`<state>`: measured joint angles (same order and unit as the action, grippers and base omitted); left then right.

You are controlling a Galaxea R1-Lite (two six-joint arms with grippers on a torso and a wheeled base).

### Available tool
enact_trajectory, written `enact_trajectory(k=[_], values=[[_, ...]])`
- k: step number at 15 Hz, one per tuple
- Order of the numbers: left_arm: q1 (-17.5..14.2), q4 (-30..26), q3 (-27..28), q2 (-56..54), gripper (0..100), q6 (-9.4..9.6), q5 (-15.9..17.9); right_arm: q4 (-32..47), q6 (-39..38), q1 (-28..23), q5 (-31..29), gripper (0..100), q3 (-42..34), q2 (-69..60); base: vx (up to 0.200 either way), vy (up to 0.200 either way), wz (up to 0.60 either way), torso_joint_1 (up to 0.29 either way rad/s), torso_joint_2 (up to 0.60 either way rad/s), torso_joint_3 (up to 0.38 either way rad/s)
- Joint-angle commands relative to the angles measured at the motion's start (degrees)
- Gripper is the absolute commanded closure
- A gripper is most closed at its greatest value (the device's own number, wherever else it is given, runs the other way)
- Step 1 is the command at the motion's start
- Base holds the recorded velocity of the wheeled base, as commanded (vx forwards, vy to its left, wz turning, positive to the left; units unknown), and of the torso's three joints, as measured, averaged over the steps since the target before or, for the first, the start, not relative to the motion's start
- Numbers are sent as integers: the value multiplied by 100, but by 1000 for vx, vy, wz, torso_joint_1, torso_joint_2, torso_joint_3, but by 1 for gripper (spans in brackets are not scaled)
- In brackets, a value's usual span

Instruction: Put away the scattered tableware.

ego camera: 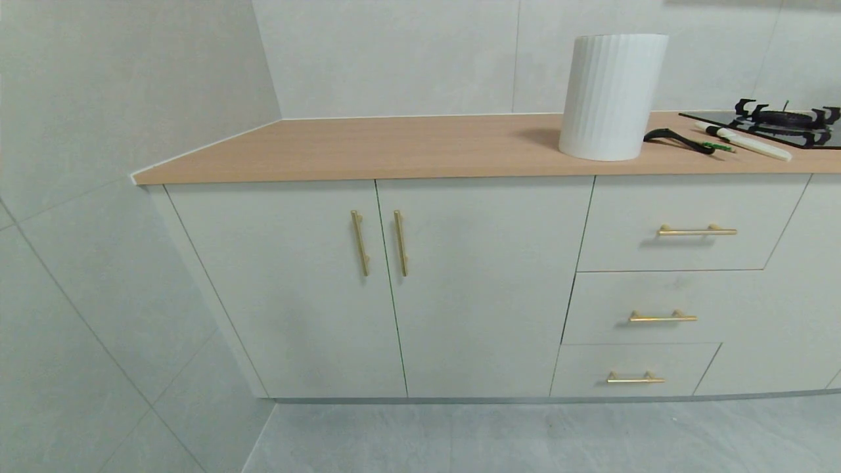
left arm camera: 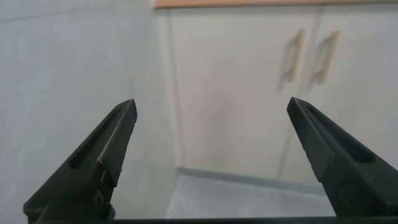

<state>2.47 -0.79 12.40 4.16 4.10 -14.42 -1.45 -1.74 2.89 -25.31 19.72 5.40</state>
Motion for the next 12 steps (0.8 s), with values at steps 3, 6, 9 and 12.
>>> enact_trajectory(k=[3,6,9,12], values=[[-239,-132,-563,-416,0,-5,168,101,16,-333,632,0,-1041,-540,0,0,0,0,0,0],[-239,18,-1117,-416,0,-32,203,57,-10,-333,1142,0,-1568,-540,0,0,0,0,0,0],[-239,317,-1240,-416,0,-146,616,-13,-54,-333,1687,0,-1964,-540,0,0,0,0,0,0],[-239,308,-1240,-416,0,-120,976,75,-72,-333,2030,0,-1972,-540,0,0,0,0,0,0]])
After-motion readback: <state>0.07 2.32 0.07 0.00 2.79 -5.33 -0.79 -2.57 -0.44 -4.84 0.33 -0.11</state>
